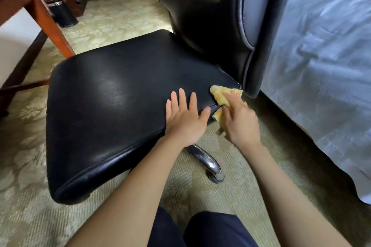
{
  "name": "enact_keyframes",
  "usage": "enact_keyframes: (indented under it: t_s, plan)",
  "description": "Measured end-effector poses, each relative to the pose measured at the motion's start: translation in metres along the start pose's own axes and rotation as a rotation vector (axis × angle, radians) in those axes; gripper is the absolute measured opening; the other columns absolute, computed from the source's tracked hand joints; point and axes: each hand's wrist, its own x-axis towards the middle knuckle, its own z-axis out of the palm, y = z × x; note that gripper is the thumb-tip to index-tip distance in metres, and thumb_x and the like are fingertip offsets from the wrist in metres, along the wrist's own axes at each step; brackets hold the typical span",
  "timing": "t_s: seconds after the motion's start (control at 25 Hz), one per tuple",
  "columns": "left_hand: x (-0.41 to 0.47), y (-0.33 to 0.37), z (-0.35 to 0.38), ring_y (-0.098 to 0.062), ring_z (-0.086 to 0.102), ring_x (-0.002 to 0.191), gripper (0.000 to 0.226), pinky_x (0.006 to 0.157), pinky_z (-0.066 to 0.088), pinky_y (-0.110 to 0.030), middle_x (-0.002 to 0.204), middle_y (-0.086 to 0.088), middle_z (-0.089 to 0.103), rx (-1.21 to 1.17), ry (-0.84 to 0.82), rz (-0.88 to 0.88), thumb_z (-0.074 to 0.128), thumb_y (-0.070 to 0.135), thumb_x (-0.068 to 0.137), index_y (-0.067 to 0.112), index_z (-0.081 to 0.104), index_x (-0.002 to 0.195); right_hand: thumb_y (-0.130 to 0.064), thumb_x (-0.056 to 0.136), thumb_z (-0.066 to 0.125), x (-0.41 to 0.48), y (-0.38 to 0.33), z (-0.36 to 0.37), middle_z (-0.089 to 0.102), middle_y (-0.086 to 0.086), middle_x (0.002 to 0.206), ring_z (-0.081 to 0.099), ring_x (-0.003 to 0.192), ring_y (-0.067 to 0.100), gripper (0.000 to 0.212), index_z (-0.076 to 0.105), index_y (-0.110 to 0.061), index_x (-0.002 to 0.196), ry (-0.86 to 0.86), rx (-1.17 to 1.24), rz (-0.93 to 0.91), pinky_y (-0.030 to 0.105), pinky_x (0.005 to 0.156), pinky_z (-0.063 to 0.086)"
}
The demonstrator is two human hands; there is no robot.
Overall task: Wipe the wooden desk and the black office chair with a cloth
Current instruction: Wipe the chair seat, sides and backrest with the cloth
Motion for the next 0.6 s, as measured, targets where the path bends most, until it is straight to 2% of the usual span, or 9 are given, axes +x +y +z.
enact_keyframes:
  t_s: [0.08, 0.16, 0.24, 0.36, 0.48, 0.6]
  plan:
    - [0.002, 0.001, -0.010, -0.016, -0.014, 0.145, 0.059, 0.115, -0.012, -0.036, 0.160, -0.001, -0.009, -0.054, -0.033, 0.070, 0.016, 0.049, 0.100, 0.023, 0.005, 0.152, -0.015, 0.095, 0.046, 0.027, 0.013, -0.006, 0.062, 0.014, 0.119, 0.058, 0.104, 0.037, 0.036, 0.053, -0.027, 0.128, -0.029, 0.003, 0.003, 0.035, 0.078, 0.046]
    - [-0.002, -0.007, -0.019, -0.013, -0.007, 0.146, 0.057, 0.116, -0.010, -0.040, 0.160, 0.004, 0.000, -0.018, 0.013, 0.075, 0.018, 0.049, 0.100, 0.026, 0.011, 0.152, -0.017, 0.095, 0.043, 0.055, 0.022, -0.007, 0.066, 0.016, 0.103, 0.062, 0.086, 0.039, 0.034, 0.054, -0.028, 0.125, -0.072, 0.012, 0.053, 0.038, 0.077, 0.050]
    - [-0.010, -0.021, -0.026, -0.015, -0.005, 0.147, 0.056, 0.116, -0.009, -0.045, 0.160, 0.005, 0.002, 0.051, 0.058, 0.026, 0.020, 0.049, 0.100, 0.029, 0.013, 0.151, -0.016, 0.094, 0.040, 0.084, 0.027, -0.006, 0.065, 0.019, 0.104, 0.061, 0.090, 0.041, 0.036, 0.053, -0.028, 0.125, -0.110, -0.057, 0.085, 0.042, 0.078, 0.050]
    - [-0.029, -0.046, -0.033, -0.017, -0.006, 0.147, 0.056, 0.115, -0.009, -0.048, 0.160, 0.005, 0.001, 0.096, 0.102, -0.075, 0.023, 0.051, 0.099, 0.031, 0.015, 0.150, -0.008, 0.087, 0.046, 0.127, 0.021, -0.005, 0.063, 0.021, 0.111, 0.059, 0.093, 0.041, 0.044, 0.054, -0.027, 0.126, -0.192, -0.201, 0.077, 0.039, 0.072, 0.047]
    - [-0.044, -0.065, -0.036, -0.016, -0.008, 0.146, 0.056, 0.114, -0.011, -0.047, 0.160, 0.007, 0.000, 0.118, 0.117, -0.167, 0.021, 0.053, 0.098, 0.033, 0.014, 0.150, -0.006, 0.088, 0.046, 0.148, 0.002, 0.002, 0.059, 0.022, 0.122, 0.055, 0.107, 0.042, 0.041, 0.057, -0.020, 0.125, -0.287, -0.273, 0.014, 0.042, 0.088, 0.046]
    - [-0.051, -0.071, -0.040, -0.018, -0.007, 0.146, 0.056, 0.115, -0.010, -0.049, 0.160, 0.005, 0.000, 0.137, 0.052, -0.237, 0.021, 0.052, 0.098, 0.033, 0.014, 0.150, -0.008, 0.090, 0.041, 0.132, -0.024, 0.013, 0.057, 0.017, 0.127, 0.054, 0.112, 0.039, 0.044, 0.056, -0.027, 0.127, -0.323, -0.215, -0.033, 0.040, 0.091, 0.044]
